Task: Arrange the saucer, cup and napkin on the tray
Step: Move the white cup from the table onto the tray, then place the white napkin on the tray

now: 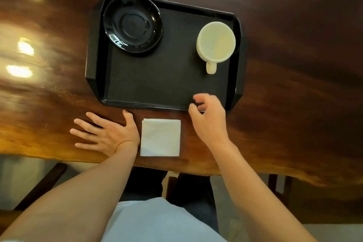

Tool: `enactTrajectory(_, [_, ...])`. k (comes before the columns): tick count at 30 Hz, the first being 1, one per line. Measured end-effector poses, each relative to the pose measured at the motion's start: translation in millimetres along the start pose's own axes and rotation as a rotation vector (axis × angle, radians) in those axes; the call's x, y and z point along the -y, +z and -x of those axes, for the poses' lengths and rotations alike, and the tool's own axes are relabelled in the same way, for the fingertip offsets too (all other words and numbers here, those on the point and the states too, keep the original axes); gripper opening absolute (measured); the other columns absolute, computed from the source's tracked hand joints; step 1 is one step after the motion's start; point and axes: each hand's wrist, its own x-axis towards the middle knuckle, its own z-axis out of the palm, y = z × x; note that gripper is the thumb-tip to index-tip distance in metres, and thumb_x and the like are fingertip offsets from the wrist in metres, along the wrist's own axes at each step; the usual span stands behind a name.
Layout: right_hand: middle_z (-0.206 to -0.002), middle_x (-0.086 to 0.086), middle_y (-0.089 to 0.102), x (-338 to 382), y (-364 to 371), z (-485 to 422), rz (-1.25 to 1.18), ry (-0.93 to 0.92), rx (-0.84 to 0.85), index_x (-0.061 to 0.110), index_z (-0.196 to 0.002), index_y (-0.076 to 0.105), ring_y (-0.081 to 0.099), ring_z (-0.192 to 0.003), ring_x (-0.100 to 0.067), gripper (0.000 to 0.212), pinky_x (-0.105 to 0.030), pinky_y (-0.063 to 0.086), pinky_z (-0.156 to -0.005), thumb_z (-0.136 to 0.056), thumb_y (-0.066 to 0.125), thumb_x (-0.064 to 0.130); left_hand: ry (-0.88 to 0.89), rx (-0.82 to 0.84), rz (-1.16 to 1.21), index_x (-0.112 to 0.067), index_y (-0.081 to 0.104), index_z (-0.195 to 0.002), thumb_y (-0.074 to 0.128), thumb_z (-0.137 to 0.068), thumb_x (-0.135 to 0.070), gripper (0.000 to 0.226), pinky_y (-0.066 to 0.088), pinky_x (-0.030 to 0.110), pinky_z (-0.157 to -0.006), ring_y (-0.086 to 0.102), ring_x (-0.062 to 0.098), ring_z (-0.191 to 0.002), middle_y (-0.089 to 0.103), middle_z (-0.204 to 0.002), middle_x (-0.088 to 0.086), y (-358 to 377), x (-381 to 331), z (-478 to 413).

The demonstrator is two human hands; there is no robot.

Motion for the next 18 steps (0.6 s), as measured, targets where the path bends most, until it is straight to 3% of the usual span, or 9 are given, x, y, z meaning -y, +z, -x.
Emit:
enactTrajectory(5, [-0.135,0.005,0.055,-28,43,32,0.103,0.092,0.179,0.024,-0.134,0.055,0.058,-0.114,-0.011,0.042,-0.028,0.053,-0.099,-0.095,0.066,0.03,-0.006,0.021,-0.013,-0.014,0.014,-0.162,0.047,-0.089,-0.072,0.099,0.002,0.065,-0.123,0.003,0.046,-0.156,0.007,-0.171,0.019,-2,0,-1])
enactTrajectory(8, [-0.142,0.004,0.046,-35,59,39,0.116,0.111,0.168,0.025,-0.141,0.048,0.053,-0.121,-0.016,0.053,-0.034,0.053,-0.101,-0.092,0.068,0.031,-0.008,0.021,-0.021,-0.014,0.014,-0.162,0.047,-0.089,-0.073,0.1,0.003,0.065,-0.123,0.003,0.046,-0.156,0.007,-0.171,0.019,-2,0,-1])
enactTrajectory(13, [-0.144,0.002,0.038,-28,74,39,0.233,0.097,0.13,0.026,-0.148,0.037,0.044,-0.125,-0.016,0.073,-0.029,0.048,-0.099,-0.087,0.073,0.043,-0.001,0.029,-0.038,-0.015,0.014,-0.162,0.042,-0.088,-0.075,0.1,0.003,0.065,-0.123,0.002,0.046,-0.156,0.007,-0.171,0.019,-2,0,-1])
enactTrajectory(18, [-0.143,-0.001,0.04,-20,82,34,0.362,0.032,0.164,0.029,-0.145,0.038,0.043,-0.126,-0.018,0.073,-0.028,0.048,-0.096,-0.084,0.077,0.04,0.002,0.037,-0.034,-0.014,0.014,-0.162,0.042,-0.087,-0.075,0.101,0.002,0.065,-0.123,0.002,0.046,-0.156,0.007,-0.171,0.019,-1,0,-1])
